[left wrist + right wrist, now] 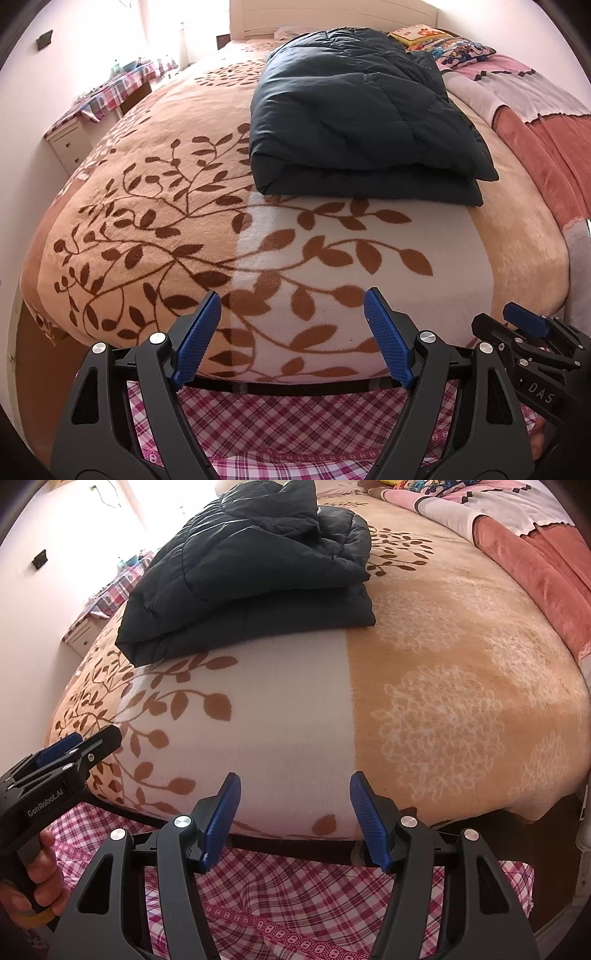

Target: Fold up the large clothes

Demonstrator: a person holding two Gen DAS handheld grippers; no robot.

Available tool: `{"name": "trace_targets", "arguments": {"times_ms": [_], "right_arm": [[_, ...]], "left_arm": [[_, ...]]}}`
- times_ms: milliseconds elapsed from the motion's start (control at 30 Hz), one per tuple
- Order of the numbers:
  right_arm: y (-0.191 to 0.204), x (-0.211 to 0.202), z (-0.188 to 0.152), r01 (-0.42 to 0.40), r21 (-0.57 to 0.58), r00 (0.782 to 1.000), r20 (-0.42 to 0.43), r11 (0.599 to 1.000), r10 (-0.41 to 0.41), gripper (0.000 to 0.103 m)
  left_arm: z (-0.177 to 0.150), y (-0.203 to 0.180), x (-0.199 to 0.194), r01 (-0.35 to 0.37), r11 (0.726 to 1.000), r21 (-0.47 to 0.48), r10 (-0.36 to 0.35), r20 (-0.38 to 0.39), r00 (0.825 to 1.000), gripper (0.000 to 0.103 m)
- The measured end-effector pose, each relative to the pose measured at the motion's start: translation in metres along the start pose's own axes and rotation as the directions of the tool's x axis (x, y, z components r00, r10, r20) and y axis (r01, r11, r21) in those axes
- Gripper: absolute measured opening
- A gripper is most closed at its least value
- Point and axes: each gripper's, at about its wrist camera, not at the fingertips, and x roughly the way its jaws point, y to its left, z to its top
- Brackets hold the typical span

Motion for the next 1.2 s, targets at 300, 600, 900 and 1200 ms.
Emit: {"name": "trace_targets", "arguments": {"times_ms": [300,600,900,1200], "right_arm": [[-0.001,-0.003,0.001,-0.004,0.002,1.0,0.008,1.0,0.004,0.061],[0.002,-0.007,0.0,0.001,-0.01,1.0,0.023,1.0,-0.001,0.061],[0.002,-0.008,0.0,0.001,-0.01,1.0,0.025,1.0,-0.001,0.061],[0.001,-0.009,0.0,0.0,-0.011,1.0,0.024,1.0,0.0,0.061]], "left_arm": [[0.0,-0.003,-0.005,0.003,1.0,0.009,-0.003,0.014,1.0,0.076],[-0.001,-0.007,-0.012,0.026,0.999,0.034,-0.026,0.029,0.999,0.069],[-0.002,-0.006,-0.015,0.026,0.999,0.028,-0.027,0.032,0.999,0.068],[-0.001,-0.007,-0.016,0.025,0.999,0.03,-0.026,0.033,0.999,0.067]]}}
